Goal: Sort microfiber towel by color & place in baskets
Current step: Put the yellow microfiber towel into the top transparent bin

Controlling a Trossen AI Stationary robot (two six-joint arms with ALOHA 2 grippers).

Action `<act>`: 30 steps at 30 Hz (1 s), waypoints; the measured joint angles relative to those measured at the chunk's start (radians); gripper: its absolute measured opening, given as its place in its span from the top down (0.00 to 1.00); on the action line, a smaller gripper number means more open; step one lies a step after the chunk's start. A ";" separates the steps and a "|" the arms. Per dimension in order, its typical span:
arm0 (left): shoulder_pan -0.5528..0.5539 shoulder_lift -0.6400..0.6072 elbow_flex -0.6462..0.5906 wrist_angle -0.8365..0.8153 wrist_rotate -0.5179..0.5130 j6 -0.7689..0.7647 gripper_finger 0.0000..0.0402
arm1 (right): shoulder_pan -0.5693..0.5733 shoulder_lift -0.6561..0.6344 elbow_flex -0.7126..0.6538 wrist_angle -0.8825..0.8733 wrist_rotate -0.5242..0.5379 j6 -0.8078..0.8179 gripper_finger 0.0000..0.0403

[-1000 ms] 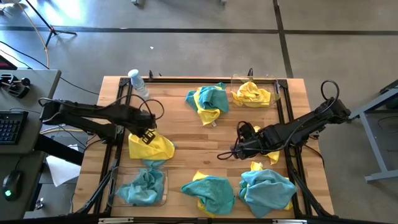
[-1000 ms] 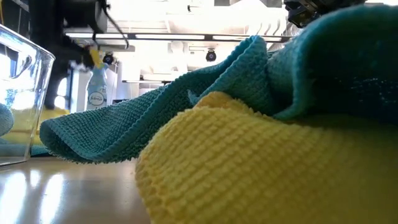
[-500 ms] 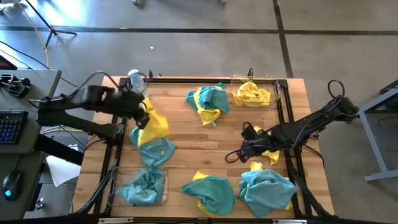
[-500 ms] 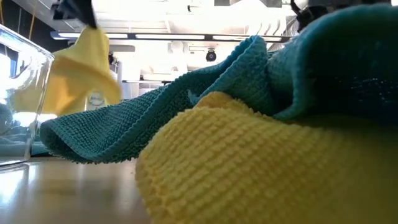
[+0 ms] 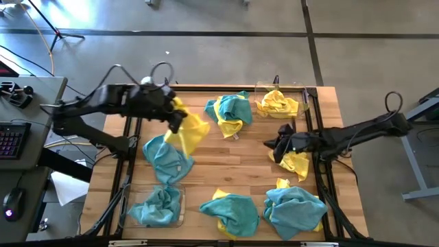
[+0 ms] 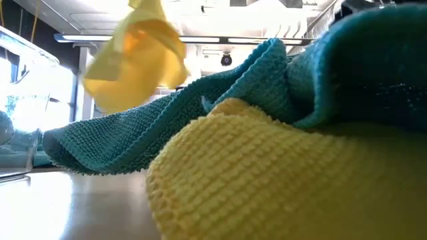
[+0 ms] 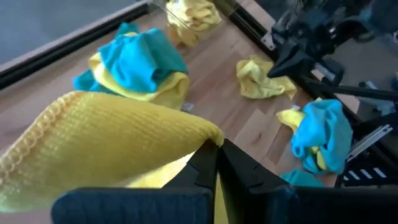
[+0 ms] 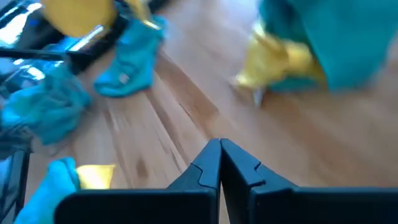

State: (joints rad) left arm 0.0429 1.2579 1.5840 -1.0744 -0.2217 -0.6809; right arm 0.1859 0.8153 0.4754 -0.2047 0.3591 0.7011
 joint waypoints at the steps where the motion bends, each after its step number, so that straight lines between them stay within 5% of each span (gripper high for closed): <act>1: 0.000 0.032 0.022 0.000 0.003 0.003 1.00 | -0.018 -0.003 0.016 0.020 -0.013 -0.063 0.98; 10: 0.000 0.311 0.251 0.046 0.049 0.014 1.00 | -0.127 0.045 0.241 0.029 -0.146 -0.470 0.71; 20: 0.000 0.530 0.473 0.103 0.110 0.024 1.00 | -0.129 0.200 0.406 0.023 -0.121 -0.813 0.35; 30: 0.017 0.599 0.600 0.161 0.121 0.064 1.00 | -0.129 0.373 0.456 0.024 -0.213 -0.812 0.27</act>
State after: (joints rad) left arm 0.0600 1.8568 2.1838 -0.9138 -0.1007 -0.6173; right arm 0.0566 1.1880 0.9314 -0.1811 0.1465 -0.1104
